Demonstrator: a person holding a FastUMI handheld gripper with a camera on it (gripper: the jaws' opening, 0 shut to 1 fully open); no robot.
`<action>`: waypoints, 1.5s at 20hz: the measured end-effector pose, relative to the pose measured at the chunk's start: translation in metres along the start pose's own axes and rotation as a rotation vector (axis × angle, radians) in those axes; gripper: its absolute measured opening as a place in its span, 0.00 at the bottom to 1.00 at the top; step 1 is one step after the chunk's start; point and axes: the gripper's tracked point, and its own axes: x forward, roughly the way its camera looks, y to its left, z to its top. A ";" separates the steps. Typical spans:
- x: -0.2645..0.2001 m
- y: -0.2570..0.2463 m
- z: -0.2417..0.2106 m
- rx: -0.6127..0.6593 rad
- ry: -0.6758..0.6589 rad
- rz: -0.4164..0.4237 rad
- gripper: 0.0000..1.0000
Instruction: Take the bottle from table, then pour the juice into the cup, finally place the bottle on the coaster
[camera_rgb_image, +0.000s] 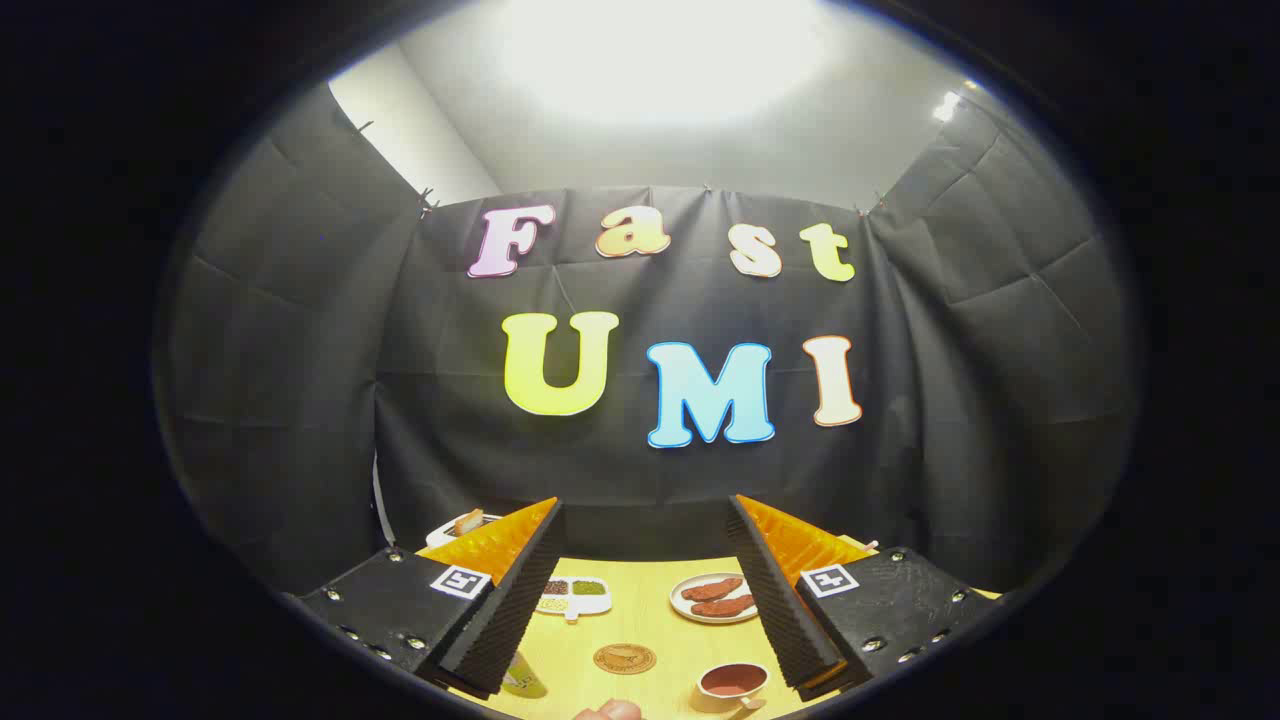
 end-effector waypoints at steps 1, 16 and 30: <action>0.000 0.003 -0.001 -0.001 0.002 0.006 0.97; 0.008 0.021 -0.009 -0.021 0.015 0.052 0.97; 0.010 0.083 -0.023 -0.053 -0.038 0.102 0.97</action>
